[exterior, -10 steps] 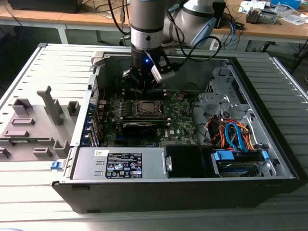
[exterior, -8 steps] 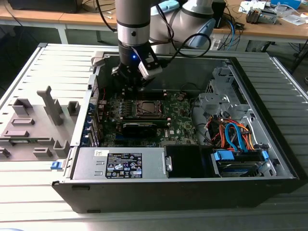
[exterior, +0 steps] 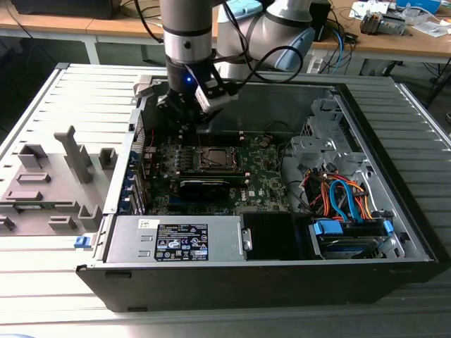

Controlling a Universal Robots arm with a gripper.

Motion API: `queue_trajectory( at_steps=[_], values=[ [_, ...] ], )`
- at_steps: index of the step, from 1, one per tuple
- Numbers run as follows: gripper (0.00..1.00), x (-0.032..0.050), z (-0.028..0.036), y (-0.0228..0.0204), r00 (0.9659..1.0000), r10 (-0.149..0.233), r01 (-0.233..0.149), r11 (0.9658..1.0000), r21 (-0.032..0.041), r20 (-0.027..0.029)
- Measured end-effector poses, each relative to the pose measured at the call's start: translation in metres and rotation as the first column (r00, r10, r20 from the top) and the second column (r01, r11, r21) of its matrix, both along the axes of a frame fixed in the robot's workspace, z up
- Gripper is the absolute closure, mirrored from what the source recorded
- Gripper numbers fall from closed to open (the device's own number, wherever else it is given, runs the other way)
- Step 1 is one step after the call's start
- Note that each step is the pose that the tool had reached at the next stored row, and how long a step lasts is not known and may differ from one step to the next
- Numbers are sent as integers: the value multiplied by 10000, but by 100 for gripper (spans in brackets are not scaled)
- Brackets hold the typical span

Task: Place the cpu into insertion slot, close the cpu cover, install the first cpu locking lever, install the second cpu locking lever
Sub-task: 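Install the first cpu locking lever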

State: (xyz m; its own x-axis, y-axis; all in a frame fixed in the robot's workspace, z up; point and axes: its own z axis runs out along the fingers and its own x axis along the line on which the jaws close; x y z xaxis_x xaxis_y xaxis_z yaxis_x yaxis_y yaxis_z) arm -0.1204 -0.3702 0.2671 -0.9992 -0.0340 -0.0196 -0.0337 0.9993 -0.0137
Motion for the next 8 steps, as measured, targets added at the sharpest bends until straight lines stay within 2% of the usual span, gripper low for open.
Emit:
queue_trajectory(
  at_steps=[3,7,8],
  values=[
    [89,-10,1,25,10000,-2,2,10000,62,0],
    [89,-12,0,45,10000,-9,9,9994,337,0],
    [89,-12,-2,48,10000,-10,10,9994,356,1]
  ],
)
